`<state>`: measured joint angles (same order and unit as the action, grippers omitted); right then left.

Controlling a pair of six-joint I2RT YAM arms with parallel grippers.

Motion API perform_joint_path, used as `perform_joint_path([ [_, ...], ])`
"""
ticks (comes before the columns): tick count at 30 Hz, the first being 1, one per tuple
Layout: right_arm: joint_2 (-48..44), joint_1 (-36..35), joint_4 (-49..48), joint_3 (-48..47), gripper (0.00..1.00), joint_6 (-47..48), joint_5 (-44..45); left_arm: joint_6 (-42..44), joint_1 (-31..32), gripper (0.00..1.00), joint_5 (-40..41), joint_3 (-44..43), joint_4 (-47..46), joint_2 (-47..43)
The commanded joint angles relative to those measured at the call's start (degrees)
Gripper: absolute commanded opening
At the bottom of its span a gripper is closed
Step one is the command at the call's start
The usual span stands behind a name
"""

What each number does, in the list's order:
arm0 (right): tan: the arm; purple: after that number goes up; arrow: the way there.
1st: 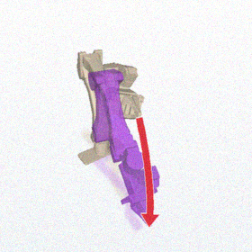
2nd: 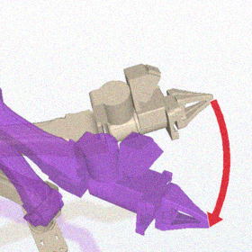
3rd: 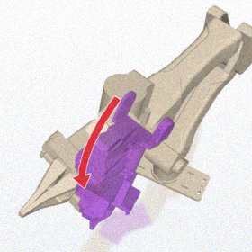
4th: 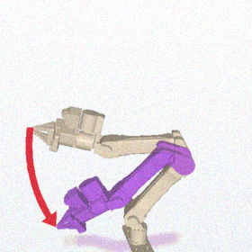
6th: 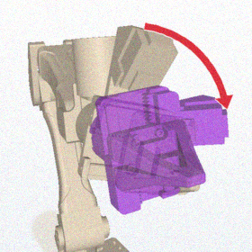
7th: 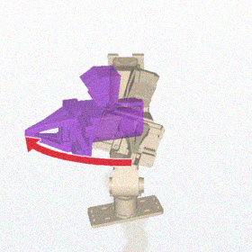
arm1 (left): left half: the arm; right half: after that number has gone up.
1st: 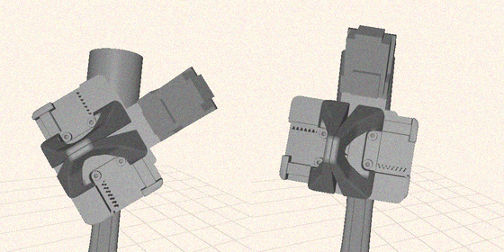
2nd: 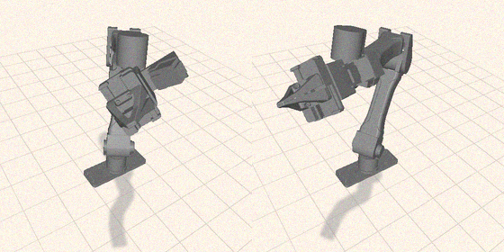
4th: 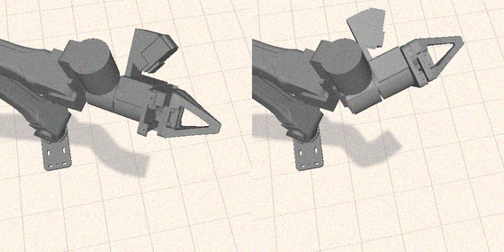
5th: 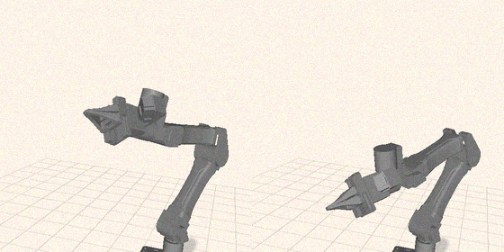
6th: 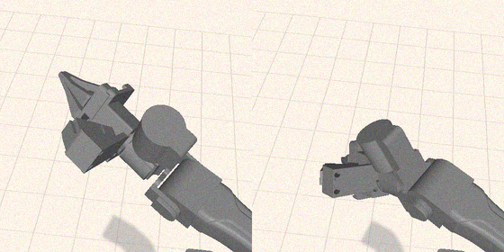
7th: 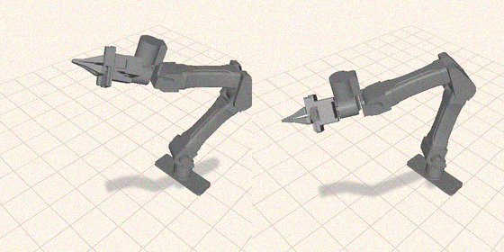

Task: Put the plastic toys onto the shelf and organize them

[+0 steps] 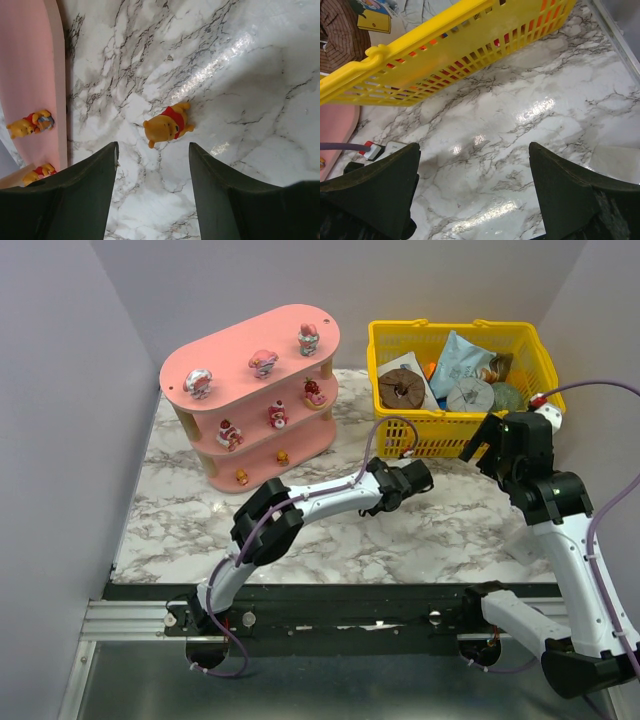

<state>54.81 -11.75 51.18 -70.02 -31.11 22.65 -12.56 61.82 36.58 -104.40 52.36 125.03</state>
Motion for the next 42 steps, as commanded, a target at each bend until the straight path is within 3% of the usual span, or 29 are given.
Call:
perform_joint_path([
  [1,-0.31,0.67,1.64,-2.66,0.96,1.14,0.28,-1.33,0.49,0.65,-0.28,0.51,-0.68,2.58],
  [18,-0.75,0.85,1.91,-4.25,0.96,2.46,0.11,-3.0,0.4,0.55,2.62,-0.54,-1.03,4.87],
  [42,-0.31,0.85,1.73,-2.75,0.95,2.72,-1.3,-4.32,-0.65,0.51,5.08,-2.56,-1.56,5.66],
])
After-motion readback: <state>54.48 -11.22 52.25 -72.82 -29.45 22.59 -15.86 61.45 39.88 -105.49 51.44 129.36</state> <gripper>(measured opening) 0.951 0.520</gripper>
